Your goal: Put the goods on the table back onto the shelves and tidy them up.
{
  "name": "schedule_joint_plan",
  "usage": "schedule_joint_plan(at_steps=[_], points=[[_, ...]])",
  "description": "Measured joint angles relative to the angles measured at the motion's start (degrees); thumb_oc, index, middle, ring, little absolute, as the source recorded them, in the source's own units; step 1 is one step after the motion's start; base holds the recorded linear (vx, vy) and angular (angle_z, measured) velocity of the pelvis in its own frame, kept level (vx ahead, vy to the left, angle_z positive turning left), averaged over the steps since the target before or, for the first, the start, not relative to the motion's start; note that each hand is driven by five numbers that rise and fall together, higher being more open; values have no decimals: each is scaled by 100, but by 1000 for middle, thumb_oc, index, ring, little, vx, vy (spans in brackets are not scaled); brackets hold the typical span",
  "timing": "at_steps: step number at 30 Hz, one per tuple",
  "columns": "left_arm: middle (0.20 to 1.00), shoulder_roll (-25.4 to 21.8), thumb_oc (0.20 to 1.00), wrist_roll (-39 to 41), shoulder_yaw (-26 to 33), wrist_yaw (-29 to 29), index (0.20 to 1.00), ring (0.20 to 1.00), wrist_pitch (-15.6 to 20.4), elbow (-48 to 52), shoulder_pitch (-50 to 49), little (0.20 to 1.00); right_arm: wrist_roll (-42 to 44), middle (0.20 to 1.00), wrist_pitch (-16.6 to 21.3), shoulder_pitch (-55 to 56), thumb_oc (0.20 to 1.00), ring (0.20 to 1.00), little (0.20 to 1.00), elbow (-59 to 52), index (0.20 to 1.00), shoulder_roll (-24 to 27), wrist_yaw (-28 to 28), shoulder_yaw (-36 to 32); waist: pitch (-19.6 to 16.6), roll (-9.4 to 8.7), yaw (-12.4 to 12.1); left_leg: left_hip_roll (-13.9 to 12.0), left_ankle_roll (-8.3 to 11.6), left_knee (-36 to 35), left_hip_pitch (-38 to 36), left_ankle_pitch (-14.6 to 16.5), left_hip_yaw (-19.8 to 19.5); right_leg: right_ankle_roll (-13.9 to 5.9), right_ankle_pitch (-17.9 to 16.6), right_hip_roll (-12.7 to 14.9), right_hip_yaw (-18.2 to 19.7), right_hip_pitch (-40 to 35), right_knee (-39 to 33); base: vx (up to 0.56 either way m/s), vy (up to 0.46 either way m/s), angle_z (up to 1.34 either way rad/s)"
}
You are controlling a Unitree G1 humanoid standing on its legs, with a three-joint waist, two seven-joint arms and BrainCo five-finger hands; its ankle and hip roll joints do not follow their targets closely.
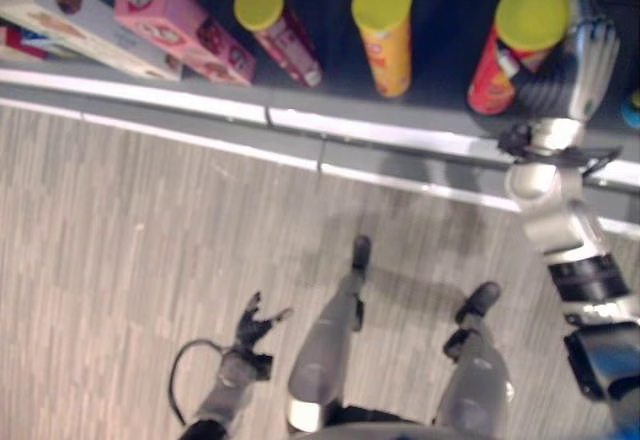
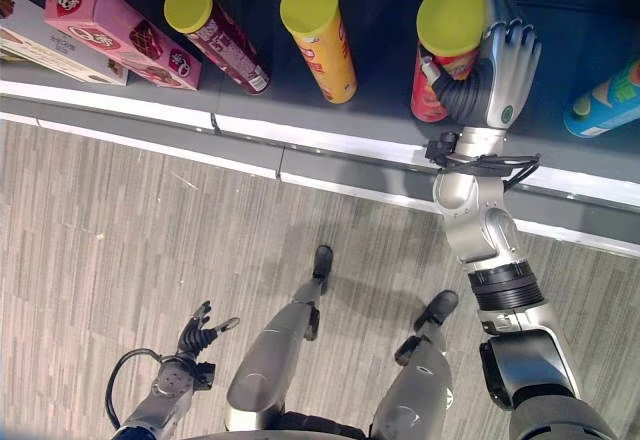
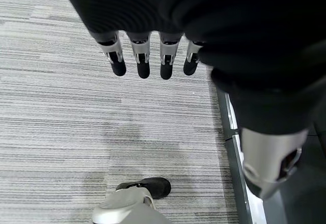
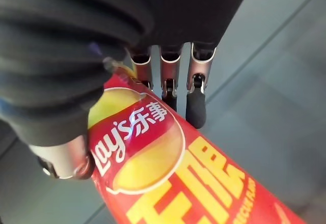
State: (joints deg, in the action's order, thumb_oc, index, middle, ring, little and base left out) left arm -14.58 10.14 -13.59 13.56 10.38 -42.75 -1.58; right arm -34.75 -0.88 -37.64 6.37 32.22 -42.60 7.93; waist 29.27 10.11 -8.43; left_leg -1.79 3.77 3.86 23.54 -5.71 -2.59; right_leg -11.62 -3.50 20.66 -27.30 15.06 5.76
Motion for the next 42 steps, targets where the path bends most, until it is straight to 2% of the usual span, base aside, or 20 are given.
schedule_joint_plan(at_steps=[22, 26, 42], points=[[1000, 33, 1000, 0, -44, 112, 1000, 1000, 5, 9, 26, 1000, -2, 200, -5, 101, 200, 200, 200, -9, 200, 23, -390, -11, 5, -9, 130, 2, -16, -96, 155, -66, -1, -3, -3, 1, -1, 203, 35, 0, 0, 0], [1000, 34, 1000, 0, -51, 117, 1000, 1000, 6, 8, 27, 1000, -2, 200, -105, 75, 200, 200, 200, -8, 200, 22, -460, -10, 11, -19, 164, 0, -15, -96, 167, -69, 1, -2, -3, -3, 3, 218, 41, 0, 0, 0], [1000, 49, 1000, 0, -53, 174, 1000, 1000, 44, -66, 175, 1000, -1, 200, -110, 30, 200, 200, 200, -8, 200, 23, -482, -11, 37, -67, 289, -15, -17, -145, 171, -90, 7, -2, -4, -4, 8, 251, 39, 0, 0, 0]])
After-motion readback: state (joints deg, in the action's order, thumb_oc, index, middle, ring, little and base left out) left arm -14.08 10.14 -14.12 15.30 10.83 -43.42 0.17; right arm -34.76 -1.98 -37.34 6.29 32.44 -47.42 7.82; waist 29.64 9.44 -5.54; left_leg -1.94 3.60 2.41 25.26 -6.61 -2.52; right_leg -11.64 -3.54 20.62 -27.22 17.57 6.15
